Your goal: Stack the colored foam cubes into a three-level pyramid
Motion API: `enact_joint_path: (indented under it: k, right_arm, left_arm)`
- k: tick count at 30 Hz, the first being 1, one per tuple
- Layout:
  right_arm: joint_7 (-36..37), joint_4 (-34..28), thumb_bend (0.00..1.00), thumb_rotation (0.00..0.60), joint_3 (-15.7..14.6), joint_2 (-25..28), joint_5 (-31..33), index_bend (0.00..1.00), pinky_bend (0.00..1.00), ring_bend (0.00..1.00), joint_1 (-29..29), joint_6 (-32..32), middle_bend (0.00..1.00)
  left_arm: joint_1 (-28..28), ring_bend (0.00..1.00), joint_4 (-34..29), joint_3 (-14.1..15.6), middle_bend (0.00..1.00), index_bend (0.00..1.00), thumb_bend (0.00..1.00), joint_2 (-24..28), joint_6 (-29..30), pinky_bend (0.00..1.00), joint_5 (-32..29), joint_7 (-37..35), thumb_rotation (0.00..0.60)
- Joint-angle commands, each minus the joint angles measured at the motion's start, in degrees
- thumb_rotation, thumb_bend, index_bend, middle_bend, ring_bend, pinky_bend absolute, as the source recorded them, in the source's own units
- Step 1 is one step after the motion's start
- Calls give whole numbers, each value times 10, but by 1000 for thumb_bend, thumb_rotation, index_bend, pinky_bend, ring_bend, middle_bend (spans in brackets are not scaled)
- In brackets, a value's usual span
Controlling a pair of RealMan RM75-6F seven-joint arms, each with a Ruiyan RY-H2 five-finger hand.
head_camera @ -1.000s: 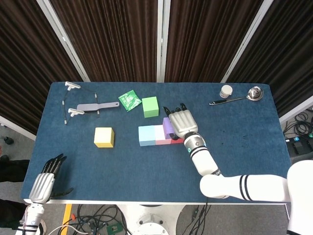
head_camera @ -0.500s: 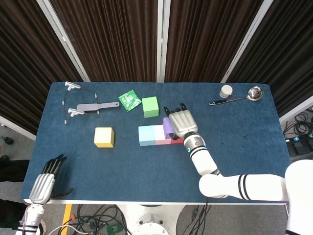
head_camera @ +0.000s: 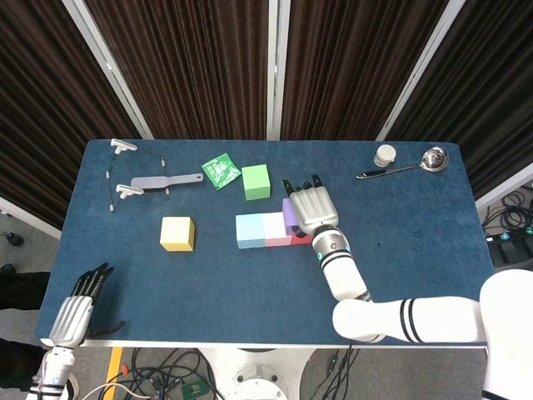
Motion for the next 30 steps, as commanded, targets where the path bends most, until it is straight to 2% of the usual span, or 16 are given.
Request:
enact_joint_path:
  k: [1, 21, 30]
  right_arm:
    - [-8, 5, 222, 600, 5, -7, 11, 0, 0, 171, 6, 1, 682]
    - [-17, 9, 223, 600, 14, -18, 17, 0, 0, 171, 8, 7, 682]
    - [-16, 18, 223, 600, 15, -20, 13, 0, 0, 170, 6, -13, 676]
  left_arm:
    - [1, 0, 5, 1, 14, 55, 10, -2, 1, 0, 0, -5, 600]
    - [1, 0, 12, 2, 14, 54, 11, -4, 3, 0, 4, -12, 600]
    - [1, 0, 10, 2, 14, 55, 11, -2, 3, 0, 3, -10, 600]
